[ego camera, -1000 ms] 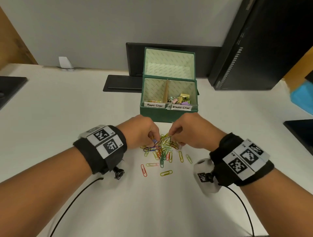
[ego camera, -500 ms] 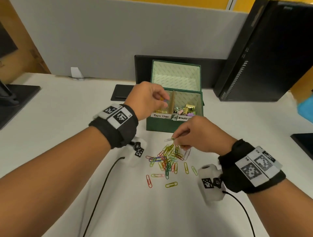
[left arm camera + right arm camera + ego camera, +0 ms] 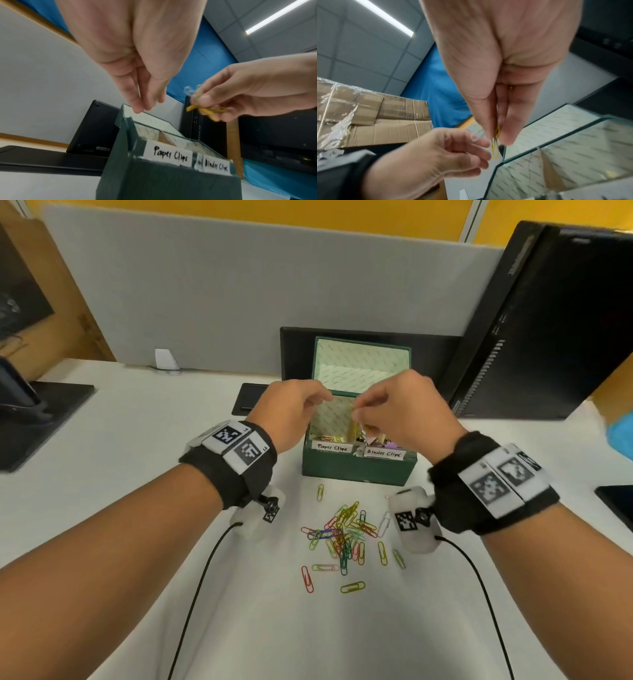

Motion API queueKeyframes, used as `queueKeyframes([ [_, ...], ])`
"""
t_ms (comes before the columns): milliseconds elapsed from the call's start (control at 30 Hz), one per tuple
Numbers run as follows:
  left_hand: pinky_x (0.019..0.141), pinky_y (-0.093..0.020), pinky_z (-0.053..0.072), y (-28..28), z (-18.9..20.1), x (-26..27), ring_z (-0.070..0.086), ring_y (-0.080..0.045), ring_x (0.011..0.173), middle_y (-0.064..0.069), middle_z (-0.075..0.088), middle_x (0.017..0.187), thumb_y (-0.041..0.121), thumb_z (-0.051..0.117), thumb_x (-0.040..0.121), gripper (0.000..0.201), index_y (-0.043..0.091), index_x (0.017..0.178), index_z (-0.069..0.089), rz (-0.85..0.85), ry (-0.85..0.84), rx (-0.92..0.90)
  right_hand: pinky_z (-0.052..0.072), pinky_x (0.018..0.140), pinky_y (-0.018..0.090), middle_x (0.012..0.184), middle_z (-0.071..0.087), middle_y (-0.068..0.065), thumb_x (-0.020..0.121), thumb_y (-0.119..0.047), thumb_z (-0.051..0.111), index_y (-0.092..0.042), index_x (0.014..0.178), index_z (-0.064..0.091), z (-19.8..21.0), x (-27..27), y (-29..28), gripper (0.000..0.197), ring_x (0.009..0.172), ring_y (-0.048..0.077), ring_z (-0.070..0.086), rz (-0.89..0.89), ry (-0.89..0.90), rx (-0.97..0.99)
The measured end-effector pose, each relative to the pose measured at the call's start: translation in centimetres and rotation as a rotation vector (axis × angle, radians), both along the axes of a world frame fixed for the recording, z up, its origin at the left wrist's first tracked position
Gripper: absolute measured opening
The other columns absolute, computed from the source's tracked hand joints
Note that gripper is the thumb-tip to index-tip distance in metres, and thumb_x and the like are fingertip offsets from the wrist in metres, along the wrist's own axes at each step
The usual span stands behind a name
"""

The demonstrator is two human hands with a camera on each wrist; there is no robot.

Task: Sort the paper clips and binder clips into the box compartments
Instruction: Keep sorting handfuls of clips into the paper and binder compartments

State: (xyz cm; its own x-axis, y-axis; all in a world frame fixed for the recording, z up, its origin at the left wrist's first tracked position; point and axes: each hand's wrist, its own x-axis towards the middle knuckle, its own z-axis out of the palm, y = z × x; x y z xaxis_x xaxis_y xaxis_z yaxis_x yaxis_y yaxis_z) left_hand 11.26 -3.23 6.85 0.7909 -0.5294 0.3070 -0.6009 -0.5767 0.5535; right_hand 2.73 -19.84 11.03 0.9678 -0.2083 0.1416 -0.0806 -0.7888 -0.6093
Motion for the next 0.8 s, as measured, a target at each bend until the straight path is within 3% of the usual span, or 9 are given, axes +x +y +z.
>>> queueKeyframes([
  [133, 0.086, -0.029, 0.051, 0.9, 0.2, -0.6, 0.062, -0.018, 0.094, 0.0, 0.069, 0.102, 0.002, 0.05, 0.092, 0.031, 0.02, 0.108, 0.068, 0.05, -0.005, 0.018, 0.056, 0.075, 0.024, 0.069, 0.063, -0.009, 0.089, -0.013, 0.067, -0.018, 0.09, 0.077, -0.7, 3.4, 1.4, 0.011, 0.071, 0.012, 0.064, -0.036, -0.049, -0.091],
  [233, 0.08, -0.031, 0.052, 1.5, 0.0, -1.3, 0.061, -0.017, 0.083, 0.006, 0.066, 0.089, 0.012, 0.056, 0.089, 0.02, 0.03, 0.095, 0.065, 0.112, 0.026, 0.103, 0.056, 0.081, 0.028, 0.095, 0.072, -0.001, 0.09, -0.009, 0.064, -0.015, 0.095, 0.077, -1.8, 4.9, 1.9, 0.016, 0.087, 0.017, 0.066, 0.008, 0.051, -0.218],
  [333, 0.081, -0.033, 0.052, 2.0, -0.5, -2.4, 0.061, -0.019, 0.086, 0.007, 0.064, 0.092, 0.022, 0.059, 0.086, 0.015, 0.037, 0.085, 0.06, 0.105, 0.114, 0.288, 0.051, 0.087, 0.026, 0.12, 0.068, 0.002, 0.088, -0.014, 0.068, -0.017, 0.12, 0.07, -2.2, 4.7, 2.3, 0.031, 0.103, 0.02, 0.065, 0.13, 0.248, -0.35],
  [400, 0.08, -0.032, 0.05, 2.0, -1.1, -2.9, 0.061, -0.019, 0.088, 0.007, 0.062, 0.093, 0.022, 0.06, 0.084, 0.015, 0.037, 0.084, 0.063, 0.053, 0.156, 0.382, 0.046, 0.088, 0.025, 0.127, 0.064, 0.002, 0.089, -0.016, 0.068, -0.02, 0.129, 0.064, -2.0, 4.1, 2.1, 0.04, 0.109, 0.019, 0.062, 0.134, 0.231, -0.319],
  [500, 0.082, -0.028, 0.048, 1.5, -2.3, -3.7, 0.061, -0.021, 0.096, 0.004, 0.066, 0.105, 0.014, 0.058, 0.086, 0.024, 0.031, 0.099, 0.069, -0.11, 0.181, 0.449, 0.045, 0.084, 0.02, 0.119, 0.067, -0.001, 0.091, -0.016, 0.062, -0.021, 0.12, 0.069, -1.5, 2.6, 1.5, 0.03, 0.099, 0.015, 0.062, 0.079, 0.078, -0.23],
  [600, 0.092, -0.024, 0.04, 0.5, -3.9, -4.2, 0.055, -0.019, 0.115, 0.002, 0.061, 0.127, 0.009, 0.055, 0.092, 0.037, 0.026, 0.123, 0.063, -0.298, 0.142, 0.589, 0.04, 0.059, 0.012, 0.087, 0.07, -0.01, 0.092, -0.023, 0.062, -0.022, 0.097, 0.074, -1.4, 0.0, 1.1, 0.013, 0.068, 0.002, 0.057, 0.096, 0.033, -0.168],
  [633, 0.095, -0.024, 0.038, 0.3, -4.4, -4.3, 0.052, -0.019, 0.119, 0.002, 0.058, 0.132, 0.009, 0.054, 0.093, 0.04, 0.026, 0.128, 0.06, -0.334, 0.121, 0.626, 0.039, 0.057, 0.013, 0.079, 0.066, -0.013, 0.092, -0.026, 0.063, -0.022, 0.093, 0.074, -1.5, -1.1, 1.0, 0.011, 0.065, 0.001, 0.056, 0.123, 0.067, -0.151],
  [700, 0.097, -0.027, 0.039, -0.1, -5.2, -4.1, 0.052, -0.02, 0.119, 0.0, 0.057, 0.13, 0.01, 0.055, 0.092, 0.041, 0.027, 0.129, 0.06, -0.381, 0.079, 0.674, 0.045, 0.062, 0.017, 0.081, 0.066, -0.013, 0.09, -0.031, 0.067, -0.024, 0.093, 0.074, -2.2, -2.9, 0.5, 0.01, 0.07, 0.002, 0.059, 0.192, 0.204, -0.125],
  [800, 0.082, -0.022, 0.038, -0.2, -5.6, -3.8, 0.056, -0.02, 0.109, 0.0, 0.061, 0.117, 0.014, 0.057, 0.093, 0.028, 0.023, 0.117, 0.067, -0.387, 0.05, 0.7, 0.046, 0.073, 0.019, 0.104, 0.067, -0.011, 0.085, -0.039, 0.073, -0.031, 0.113, 0.068, -4.1, -4.7, -1.1, 0.029, 0.089, 0.004, 0.06, 0.281, 0.45, -0.224],
])
